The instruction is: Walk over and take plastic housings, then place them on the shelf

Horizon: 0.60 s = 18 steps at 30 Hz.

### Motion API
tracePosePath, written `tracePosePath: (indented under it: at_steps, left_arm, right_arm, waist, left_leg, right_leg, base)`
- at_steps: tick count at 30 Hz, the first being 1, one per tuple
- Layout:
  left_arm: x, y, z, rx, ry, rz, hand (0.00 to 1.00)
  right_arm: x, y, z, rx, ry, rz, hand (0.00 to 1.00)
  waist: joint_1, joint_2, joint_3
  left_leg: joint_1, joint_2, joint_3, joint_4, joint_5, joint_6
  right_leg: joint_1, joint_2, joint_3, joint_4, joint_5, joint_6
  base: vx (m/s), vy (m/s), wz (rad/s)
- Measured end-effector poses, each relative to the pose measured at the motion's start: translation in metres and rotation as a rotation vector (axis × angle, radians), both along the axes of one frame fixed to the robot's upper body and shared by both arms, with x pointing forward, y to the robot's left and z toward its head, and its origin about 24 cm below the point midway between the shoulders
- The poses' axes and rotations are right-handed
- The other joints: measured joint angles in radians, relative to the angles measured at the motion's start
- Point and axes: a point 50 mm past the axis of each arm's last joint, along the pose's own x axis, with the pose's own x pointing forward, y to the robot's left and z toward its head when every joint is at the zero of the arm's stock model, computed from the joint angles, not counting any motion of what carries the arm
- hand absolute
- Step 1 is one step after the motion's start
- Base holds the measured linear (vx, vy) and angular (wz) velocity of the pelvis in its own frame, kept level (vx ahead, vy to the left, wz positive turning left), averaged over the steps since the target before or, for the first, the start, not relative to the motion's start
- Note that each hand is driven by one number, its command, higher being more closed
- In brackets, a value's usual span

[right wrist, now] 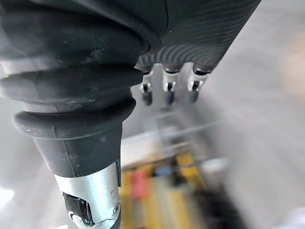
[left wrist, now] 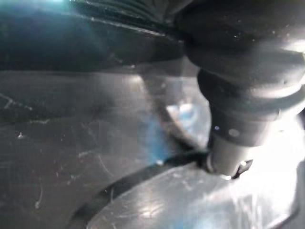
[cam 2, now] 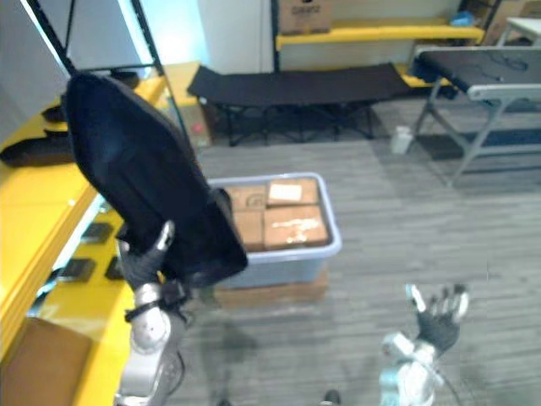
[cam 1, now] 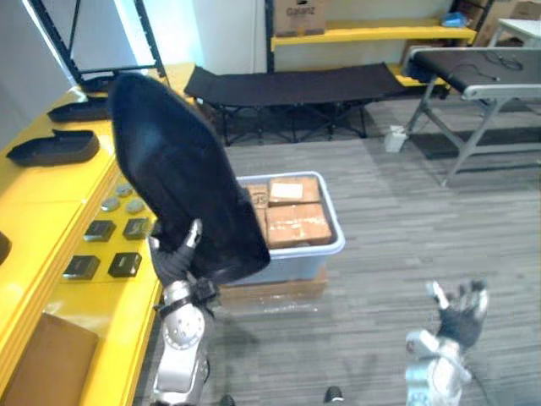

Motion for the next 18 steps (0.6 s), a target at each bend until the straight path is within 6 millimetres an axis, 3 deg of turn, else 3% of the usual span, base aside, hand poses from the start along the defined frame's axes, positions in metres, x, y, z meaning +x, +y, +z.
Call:
tracePosePath:
  at_steps: [4,5,10,13,15,18]
  left_arm:
    - [-0.006,0.011,-0.004,0.005,0.021,0.052,1.0]
    - [-0.007,0.017,0.0,0.02,0.007,0.09,1.0]
    - [-0.02,0.043,0.04,0.098,-0.158,0.26,1.0]
    - [-0.046,0.072,0.053,0.158,-0.201,0.448,1.0]
    - [-0.07,0.091,0.049,0.174,-0.158,0.595,1.0]
    - [-0.093,0.106,0.04,0.192,-0.086,0.712,1.0]
  right_arm:
    - [0.017,0.007,0.009,0.025,-0.124,0.129,0.0]
    - [0.03,0.011,0.016,0.006,-0.16,0.179,0.0]
    - [0.074,0.041,0.039,-0.093,-0.229,0.44,0.0]
    - [0.09,0.076,0.046,-0.091,-0.257,0.616,0.0]
    - [0.099,0.097,0.051,-0.095,-0.279,0.709,0.0]
    - [0.107,0.113,0.054,-0.082,-0.288,0.769,0.0]
  waist:
    - [0.007,-0.006,-0.003]
    - [0.012,-0.01,-0.004]
    - [0.063,-0.014,-0.003]
    - [0.131,-0.011,-0.003]
    - [0.189,-0.016,-0.002]
    - [0.247,-0.027,0.001]
  left_leg:
    - [-0.001,-0.001,-0.004,0.005,0.001,0.0]
    - [0.0,-0.002,-0.007,0.005,0.001,0.0]
    - [-0.038,-0.024,-0.13,0.005,0.004,0.005]
    - [-0.065,-0.047,-0.234,0.005,0.021,0.009]
    - [-0.083,-0.076,-0.31,0.005,0.027,0.015]
    - [-0.09,-0.104,-0.376,0.005,0.03,0.02]
  right_leg:
    - [0.001,0.0,-0.004,0.0,0.008,0.002]
    - [0.006,-0.002,-0.007,0.0,0.008,0.002]
    - [0.062,-0.016,-0.132,-0.01,-0.009,0.016]
    - [0.103,-0.025,-0.235,-0.009,-0.021,0.031]
    - [0.141,-0.038,-0.317,-0.009,-0.034,0.047]
    - [0.172,-0.054,-0.388,0.003,-0.054,0.061]
  base:
    - [0.04,0.001,0.03]
    - [0.0,0.003,0.09]
    - [0.0,0.0,0.72]
    - [0.04,-0.001,1.08]
    - [0.04,0.007,1.01]
    - [0.04,0.031,0.83]
